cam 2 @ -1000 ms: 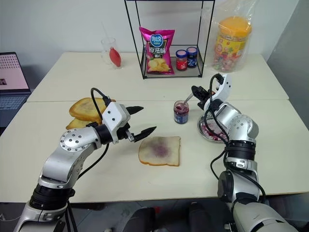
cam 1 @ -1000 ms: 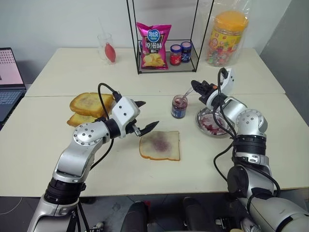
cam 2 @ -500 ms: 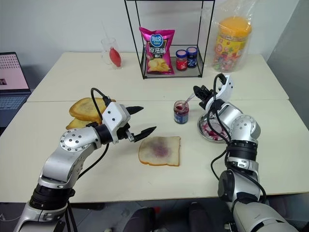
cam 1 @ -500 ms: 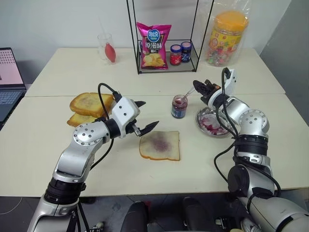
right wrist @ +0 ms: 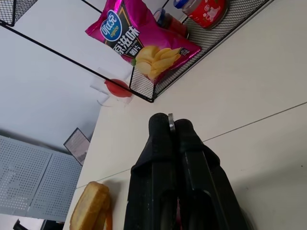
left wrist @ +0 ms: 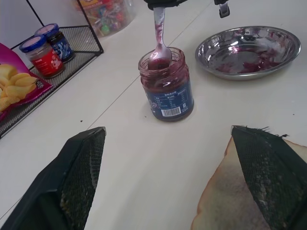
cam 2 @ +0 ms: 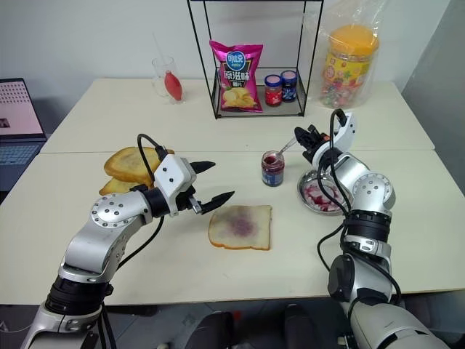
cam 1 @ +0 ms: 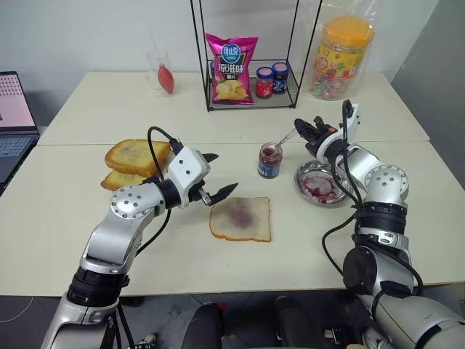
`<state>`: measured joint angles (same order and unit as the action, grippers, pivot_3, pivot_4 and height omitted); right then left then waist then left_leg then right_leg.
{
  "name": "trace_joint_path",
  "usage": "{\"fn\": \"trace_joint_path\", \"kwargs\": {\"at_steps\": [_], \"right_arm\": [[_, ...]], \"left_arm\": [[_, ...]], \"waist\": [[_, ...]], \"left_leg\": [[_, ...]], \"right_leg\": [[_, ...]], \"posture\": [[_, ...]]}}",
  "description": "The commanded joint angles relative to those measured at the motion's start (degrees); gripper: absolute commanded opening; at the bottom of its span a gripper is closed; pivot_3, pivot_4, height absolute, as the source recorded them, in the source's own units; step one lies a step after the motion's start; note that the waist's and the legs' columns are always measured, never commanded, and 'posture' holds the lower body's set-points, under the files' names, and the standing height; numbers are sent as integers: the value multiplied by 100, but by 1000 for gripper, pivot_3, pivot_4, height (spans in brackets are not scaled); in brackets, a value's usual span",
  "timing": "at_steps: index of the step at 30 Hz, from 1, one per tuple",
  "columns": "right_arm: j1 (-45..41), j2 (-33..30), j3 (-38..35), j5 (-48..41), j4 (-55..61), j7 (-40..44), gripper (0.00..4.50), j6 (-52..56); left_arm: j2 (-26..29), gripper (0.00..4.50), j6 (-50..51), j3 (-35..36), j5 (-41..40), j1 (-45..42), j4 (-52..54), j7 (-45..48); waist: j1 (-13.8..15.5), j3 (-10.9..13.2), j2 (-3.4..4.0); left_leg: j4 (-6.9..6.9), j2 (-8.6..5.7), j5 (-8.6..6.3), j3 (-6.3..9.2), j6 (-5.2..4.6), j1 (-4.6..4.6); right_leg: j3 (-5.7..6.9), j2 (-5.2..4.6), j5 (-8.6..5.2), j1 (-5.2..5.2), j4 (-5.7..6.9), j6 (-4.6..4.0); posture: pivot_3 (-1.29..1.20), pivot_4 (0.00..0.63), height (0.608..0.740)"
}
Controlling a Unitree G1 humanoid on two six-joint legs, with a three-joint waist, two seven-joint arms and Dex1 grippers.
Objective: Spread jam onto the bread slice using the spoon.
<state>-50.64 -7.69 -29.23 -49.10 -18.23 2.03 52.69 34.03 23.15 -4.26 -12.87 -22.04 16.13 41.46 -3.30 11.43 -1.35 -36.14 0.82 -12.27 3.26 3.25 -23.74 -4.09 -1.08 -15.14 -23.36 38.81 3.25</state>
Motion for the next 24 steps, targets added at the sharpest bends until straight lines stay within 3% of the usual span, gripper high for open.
{"fn": "trace_joint_path", "kwargs": {"at_steps": [1, 24], "right_arm": [[-194, -49, -72, -209, 203, -39, 14, -11], [-262, 34, -615, -978, 88, -728, 14, -1]], "left_arm": [[12, 4366, -152, 58, 34, -66, 121, 14], [-3, 4366, -239, 90, 52, -86, 81, 30]], "waist": [[0, 0, 0], [0, 0, 0]], "left_leg": [[0, 0, 0, 0, 0, 0], [1, 0, 0, 0, 0, -2]], "right_leg": [[0, 0, 0, 0, 0, 0], [0, 0, 0, -2, -2, 0]], "posture": [[0, 150, 740], [0, 150, 740]]}}
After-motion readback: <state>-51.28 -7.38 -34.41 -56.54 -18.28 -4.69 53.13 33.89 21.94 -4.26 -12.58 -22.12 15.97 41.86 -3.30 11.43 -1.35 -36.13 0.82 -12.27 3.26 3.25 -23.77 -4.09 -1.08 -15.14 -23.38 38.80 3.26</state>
